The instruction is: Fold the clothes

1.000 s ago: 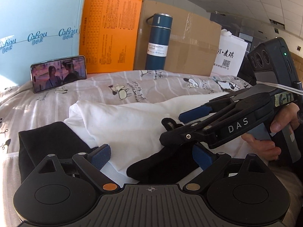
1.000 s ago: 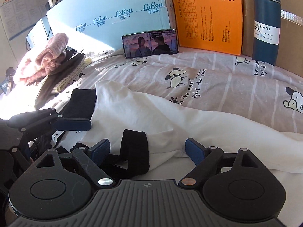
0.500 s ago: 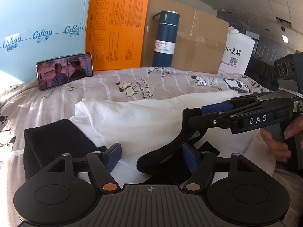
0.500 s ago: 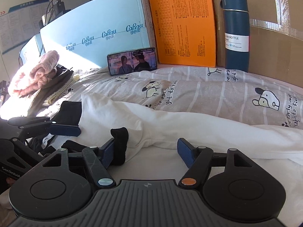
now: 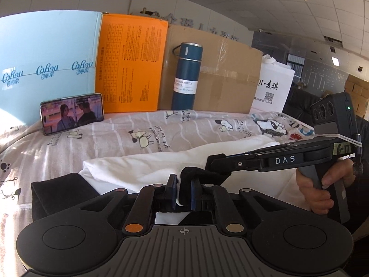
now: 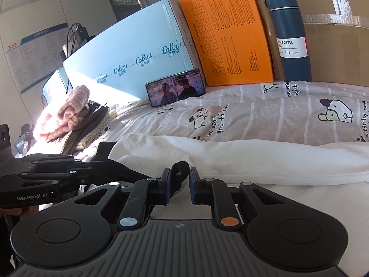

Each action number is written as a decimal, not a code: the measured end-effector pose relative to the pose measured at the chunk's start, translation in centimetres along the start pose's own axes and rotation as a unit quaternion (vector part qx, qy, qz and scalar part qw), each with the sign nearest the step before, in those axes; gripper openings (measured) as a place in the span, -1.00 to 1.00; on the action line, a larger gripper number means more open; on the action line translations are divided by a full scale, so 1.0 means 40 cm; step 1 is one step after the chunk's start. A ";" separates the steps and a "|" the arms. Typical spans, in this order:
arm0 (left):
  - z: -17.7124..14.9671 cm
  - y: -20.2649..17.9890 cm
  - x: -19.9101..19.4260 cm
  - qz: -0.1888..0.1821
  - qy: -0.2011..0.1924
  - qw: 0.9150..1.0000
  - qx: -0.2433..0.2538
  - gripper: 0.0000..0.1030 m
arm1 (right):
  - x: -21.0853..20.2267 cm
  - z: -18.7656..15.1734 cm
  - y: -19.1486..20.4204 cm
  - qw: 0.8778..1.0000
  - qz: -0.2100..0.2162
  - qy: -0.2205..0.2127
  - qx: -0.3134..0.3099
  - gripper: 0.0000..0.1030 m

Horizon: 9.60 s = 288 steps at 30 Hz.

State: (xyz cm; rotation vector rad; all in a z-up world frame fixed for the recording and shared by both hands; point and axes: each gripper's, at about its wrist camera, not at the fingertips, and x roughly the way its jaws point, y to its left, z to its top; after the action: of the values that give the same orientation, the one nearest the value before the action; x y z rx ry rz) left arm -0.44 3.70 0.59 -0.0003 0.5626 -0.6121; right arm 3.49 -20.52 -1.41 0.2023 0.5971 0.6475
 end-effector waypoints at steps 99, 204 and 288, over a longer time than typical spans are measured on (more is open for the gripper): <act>-0.033 -0.619 0.276 0.017 -0.007 0.936 0.351 0.93 | -0.174 0.057 -0.559 0.977 -0.038 -0.018 0.207 0.93; -0.254 0.027 -0.328 0.175 -0.061 0.967 -0.176 -0.85 | -0.101 -0.161 0.107 0.992 -0.053 0.057 -0.101 0.96; -0.025 -0.039 -0.033 0.185 -0.078 0.944 -0.261 0.63 | -0.125 0.110 -0.313 0.984 -0.018 -0.075 0.158 -0.80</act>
State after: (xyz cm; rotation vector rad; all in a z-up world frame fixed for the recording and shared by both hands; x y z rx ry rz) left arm -2.69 3.29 0.67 -0.4324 0.5387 -0.0822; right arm 9.19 -33.42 -0.01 0.5314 0.5556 0.4944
